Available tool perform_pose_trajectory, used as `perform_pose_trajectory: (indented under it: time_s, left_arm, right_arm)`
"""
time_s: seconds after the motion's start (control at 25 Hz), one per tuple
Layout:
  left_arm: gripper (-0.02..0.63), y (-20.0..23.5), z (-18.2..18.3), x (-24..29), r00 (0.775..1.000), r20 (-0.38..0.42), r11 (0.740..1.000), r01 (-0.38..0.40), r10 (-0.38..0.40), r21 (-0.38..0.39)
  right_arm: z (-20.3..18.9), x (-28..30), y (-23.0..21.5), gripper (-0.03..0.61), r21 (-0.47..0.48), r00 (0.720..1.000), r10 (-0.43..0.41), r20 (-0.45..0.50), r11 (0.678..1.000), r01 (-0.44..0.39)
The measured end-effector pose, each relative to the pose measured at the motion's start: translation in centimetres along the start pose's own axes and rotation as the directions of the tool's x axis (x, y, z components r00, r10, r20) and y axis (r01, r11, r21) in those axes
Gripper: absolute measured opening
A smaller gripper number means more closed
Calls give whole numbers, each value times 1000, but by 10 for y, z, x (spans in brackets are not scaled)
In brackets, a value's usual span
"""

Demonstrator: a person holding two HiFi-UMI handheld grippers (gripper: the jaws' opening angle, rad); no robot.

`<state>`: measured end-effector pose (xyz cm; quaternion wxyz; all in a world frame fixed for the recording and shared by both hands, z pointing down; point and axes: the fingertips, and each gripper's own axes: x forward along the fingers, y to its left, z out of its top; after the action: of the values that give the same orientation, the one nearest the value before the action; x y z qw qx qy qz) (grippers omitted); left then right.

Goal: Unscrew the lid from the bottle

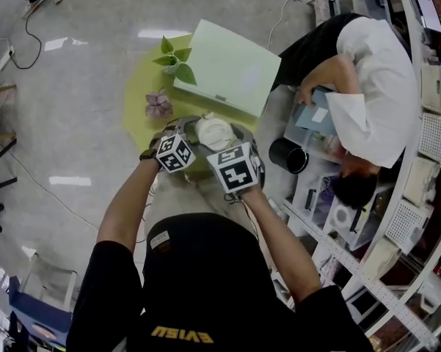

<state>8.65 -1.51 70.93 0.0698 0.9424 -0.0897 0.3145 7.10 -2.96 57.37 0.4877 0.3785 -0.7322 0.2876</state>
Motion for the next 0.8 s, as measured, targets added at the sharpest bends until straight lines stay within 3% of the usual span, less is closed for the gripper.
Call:
perform_pose_trajectory:
  time_s: [0.28, 0.44, 0.56, 0.8]
  left_arm:
    - [334, -3, -1, 0, 1000, 1, 1000, -13, 13, -11]
    - [334, -2, -1, 1, 1000, -5, 1000, -15, 15, -10]
    - [334, -4, -1, 1, 1000, -3, 1000, -17, 17, -12]
    - [334, -2, -3, -1, 1000, -4, 999, -27, 27, -25]
  right_arm:
    - [-2, 0, 5, 420, -163, 998, 54, -31, 985, -59]
    - [-3, -1, 7, 420, -268, 995, 80, -66, 959, -95]
    - [-7, -2, 11, 420, -393, 990, 100, -98, 910, -131]
    - [-7, 0, 16, 420, -590, 973, 138, -183, 776, -221]
